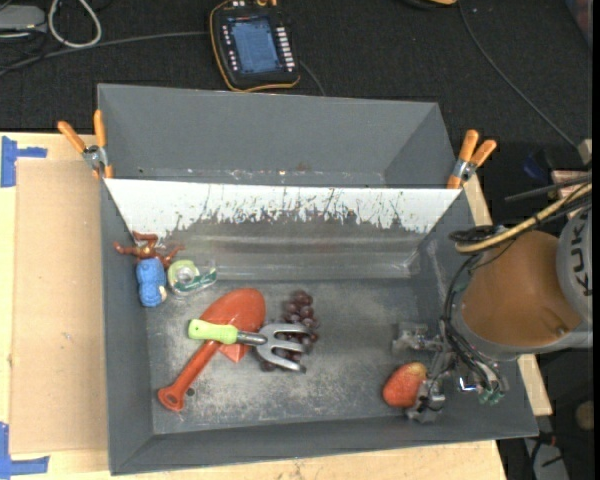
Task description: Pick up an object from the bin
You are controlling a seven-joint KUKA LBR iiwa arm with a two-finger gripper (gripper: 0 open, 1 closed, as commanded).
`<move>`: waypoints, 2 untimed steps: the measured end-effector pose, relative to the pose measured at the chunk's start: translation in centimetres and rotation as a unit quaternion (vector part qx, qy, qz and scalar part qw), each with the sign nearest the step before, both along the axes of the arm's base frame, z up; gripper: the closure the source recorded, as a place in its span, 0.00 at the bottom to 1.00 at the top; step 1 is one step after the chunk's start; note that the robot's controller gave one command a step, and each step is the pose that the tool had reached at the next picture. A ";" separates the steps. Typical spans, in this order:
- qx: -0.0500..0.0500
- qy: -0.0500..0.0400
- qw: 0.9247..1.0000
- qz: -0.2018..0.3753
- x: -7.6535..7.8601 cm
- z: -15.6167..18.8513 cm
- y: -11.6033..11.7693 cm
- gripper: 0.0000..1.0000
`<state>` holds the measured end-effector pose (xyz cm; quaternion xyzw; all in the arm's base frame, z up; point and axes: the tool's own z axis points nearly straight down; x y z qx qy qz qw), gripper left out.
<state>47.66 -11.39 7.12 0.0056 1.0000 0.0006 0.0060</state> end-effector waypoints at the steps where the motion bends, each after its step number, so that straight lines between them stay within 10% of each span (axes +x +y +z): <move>1: 0.002 0.005 0.998 -0.058 -0.8 -0.2 0.5 1.00; 2: 0.002 0.005 0.998 -0.058 -0.8 -0.2 0.5 1.00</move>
Offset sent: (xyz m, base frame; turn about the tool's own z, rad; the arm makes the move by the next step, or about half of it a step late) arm 0.0000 0.0000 0.0000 0.0000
